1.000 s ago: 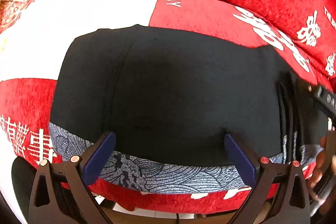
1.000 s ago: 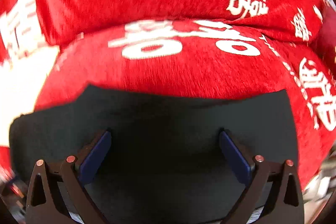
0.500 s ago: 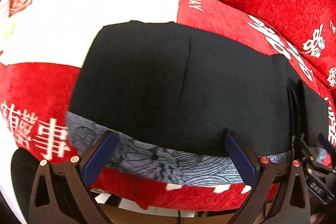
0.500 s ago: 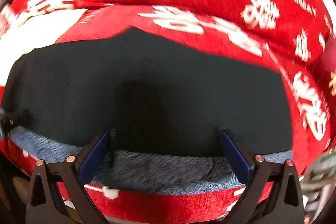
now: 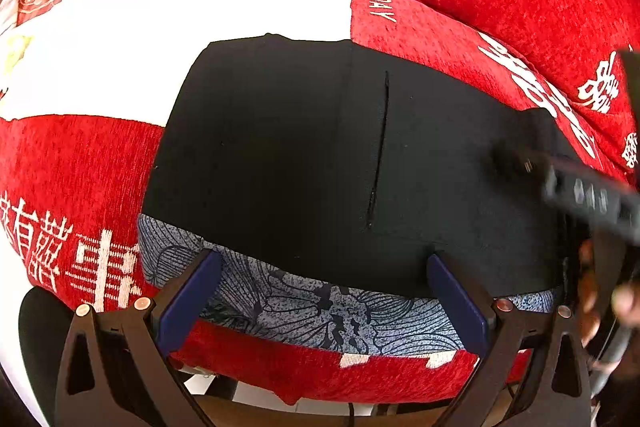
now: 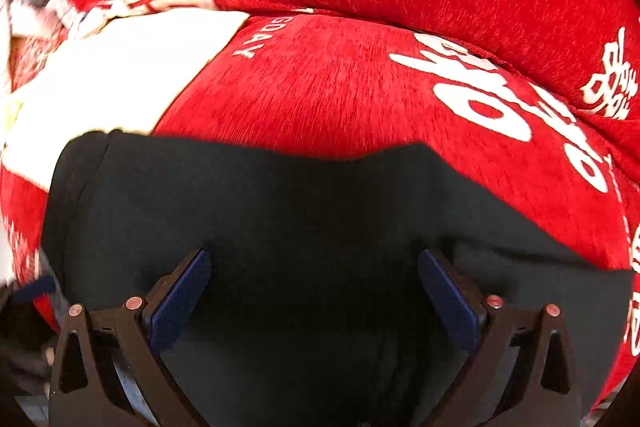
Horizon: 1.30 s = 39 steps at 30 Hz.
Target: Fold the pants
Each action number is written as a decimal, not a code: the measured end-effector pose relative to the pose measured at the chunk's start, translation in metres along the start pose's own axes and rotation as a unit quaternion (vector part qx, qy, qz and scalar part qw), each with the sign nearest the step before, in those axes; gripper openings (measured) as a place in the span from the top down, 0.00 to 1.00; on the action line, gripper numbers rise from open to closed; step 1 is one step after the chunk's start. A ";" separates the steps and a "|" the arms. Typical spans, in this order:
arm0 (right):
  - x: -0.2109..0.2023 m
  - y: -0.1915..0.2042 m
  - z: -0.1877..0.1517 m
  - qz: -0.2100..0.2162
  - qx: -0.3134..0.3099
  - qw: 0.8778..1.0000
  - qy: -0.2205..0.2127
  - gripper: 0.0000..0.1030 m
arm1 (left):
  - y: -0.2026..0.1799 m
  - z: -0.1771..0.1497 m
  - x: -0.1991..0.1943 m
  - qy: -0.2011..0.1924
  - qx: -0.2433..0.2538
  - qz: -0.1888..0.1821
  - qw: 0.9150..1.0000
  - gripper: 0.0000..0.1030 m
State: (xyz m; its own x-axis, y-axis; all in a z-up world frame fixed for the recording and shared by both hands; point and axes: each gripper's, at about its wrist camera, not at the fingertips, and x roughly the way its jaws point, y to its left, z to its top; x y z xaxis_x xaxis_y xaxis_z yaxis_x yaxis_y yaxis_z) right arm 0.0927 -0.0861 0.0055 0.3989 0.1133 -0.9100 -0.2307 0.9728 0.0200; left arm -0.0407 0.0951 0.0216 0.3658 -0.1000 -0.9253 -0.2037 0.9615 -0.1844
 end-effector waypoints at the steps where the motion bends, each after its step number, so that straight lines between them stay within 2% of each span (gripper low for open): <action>1: 0.001 -0.002 0.003 0.002 0.012 1.000 0.004 0.00 | -0.002 0.001 0.001 0.001 0.001 -0.001 1.000 0.00; 6: -0.007 0.013 -0.013 -0.011 -0.001 1.000 -0.004 0.00 | 0.000 0.001 -0.001 0.006 -0.003 -0.001 1.000 0.00; 12: -0.036 0.032 -0.067 -0.037 -0.044 0.998 -0.036 0.00 | 0.039 0.004 -0.016 -0.008 -0.040 -0.014 0.999 0.00; 15: -0.040 0.041 -0.096 -0.026 -0.055 0.997 -0.037 0.00 | 0.060 0.006 -0.002 0.013 -0.055 0.008 0.998 0.00; 16: -0.037 0.042 -0.098 -0.015 -0.059 0.998 -0.016 0.00 | 0.065 0.004 0.006 0.028 -0.061 -0.013 0.998 0.00; 18: -0.038 0.047 -0.092 -0.026 -0.082 0.996 -0.004 0.00 | 0.072 0.001 0.009 0.031 -0.082 -0.036 0.995 0.00; 21: -0.053 0.054 -0.068 -0.035 -0.118 0.991 -0.048 0.00 | 0.070 0.002 0.007 0.025 -0.071 -0.030 0.997 0.00; 23: -0.053 0.059 -0.044 -0.015 -0.136 0.989 -0.057 0.00 | 0.068 0.003 0.005 0.023 -0.059 -0.028 0.998 0.00; 25: -0.041 0.069 -0.018 0.017 -0.163 0.986 -0.040 0.00 | 0.069 0.007 0.009 0.028 -0.061 -0.036 0.997 0.00; 27: -0.024 0.085 0.005 0.038 -0.201 0.979 -0.019 0.00 | 0.070 0.009 0.012 0.034 -0.060 -0.048 0.996 0.00; 29: -0.006 0.105 0.021 0.072 -0.254 0.965 0.009 0.00 | 0.074 0.011 0.013 0.037 -0.047 -0.059 0.996 0.00; 33: 0.028 0.135 0.042 0.122 -0.343 0.929 0.071 0.00 | 0.079 0.012 0.017 0.045 -0.034 -0.085 0.995 0.00; 36: 0.047 0.134 0.057 0.173 -0.348 0.912 0.131 0.00 | 0.082 0.016 0.022 0.046 -0.029 -0.101 0.993 0.00; 38: 0.051 0.136 0.061 0.183 -0.361 0.902 0.152 0.01 | 0.084 0.019 0.023 0.047 -0.019 -0.113 0.992 0.00; 39: 0.049 0.139 0.061 0.185 -0.370 0.896 0.159 0.11 | 0.085 0.021 0.024 0.048 -0.014 -0.116 0.992 0.00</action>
State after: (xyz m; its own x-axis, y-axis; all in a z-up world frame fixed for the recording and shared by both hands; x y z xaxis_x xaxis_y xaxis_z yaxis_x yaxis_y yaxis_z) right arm 0.1341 0.0667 -0.0113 -0.0724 0.2224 -0.9723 -0.8676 0.4668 0.1713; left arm -0.0306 0.1796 -0.0090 0.3183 -0.3436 -0.8835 -0.1492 0.9022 -0.4046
